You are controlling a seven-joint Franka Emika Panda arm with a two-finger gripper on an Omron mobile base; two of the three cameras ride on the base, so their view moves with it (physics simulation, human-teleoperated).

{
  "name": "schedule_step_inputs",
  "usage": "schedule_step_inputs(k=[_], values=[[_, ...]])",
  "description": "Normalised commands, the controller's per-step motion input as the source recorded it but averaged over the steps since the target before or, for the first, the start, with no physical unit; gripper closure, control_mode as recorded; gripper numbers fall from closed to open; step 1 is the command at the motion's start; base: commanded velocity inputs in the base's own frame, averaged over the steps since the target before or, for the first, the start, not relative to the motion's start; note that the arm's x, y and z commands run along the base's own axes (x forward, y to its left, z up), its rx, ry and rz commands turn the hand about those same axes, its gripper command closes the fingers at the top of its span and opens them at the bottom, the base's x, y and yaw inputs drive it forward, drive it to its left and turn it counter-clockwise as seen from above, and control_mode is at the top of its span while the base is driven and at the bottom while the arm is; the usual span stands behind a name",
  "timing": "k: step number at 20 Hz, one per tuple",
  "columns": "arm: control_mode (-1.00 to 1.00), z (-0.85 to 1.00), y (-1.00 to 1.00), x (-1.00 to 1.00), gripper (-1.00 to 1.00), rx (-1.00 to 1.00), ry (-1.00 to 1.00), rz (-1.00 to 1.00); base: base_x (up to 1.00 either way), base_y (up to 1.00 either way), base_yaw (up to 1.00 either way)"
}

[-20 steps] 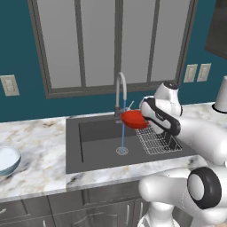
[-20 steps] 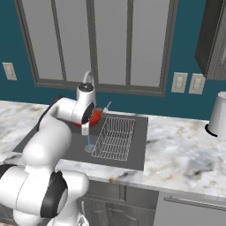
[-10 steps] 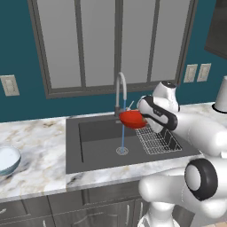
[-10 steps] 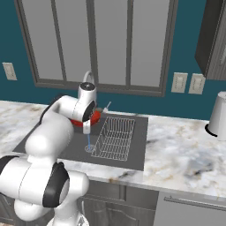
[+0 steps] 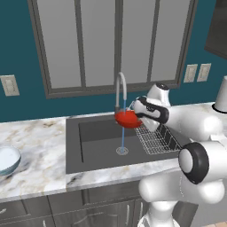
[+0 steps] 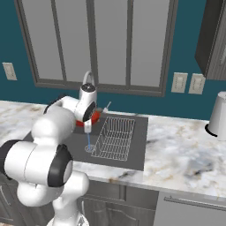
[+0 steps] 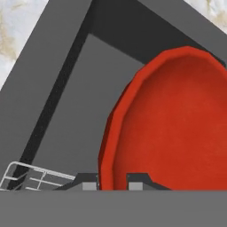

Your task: Rinse each bowl for a few seconds and place them down in the sink or on the counter.

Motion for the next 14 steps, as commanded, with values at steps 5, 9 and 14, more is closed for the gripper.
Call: schedule_step_inputs(k=[5,9,14], values=[[-1.00,-0.04,0.00,0.29,1.00,0.00,0.00,0.02,0.00,0.00,0.00],[-1.00,0.00,-0.05,0.09,1.00,0.00,-0.01,0.03,0.00,0.00,0.00],[-1.00,0.05,-0.19,-0.08,1.00,0.00,0.00,0.01,0.00,0.00,0.00]])
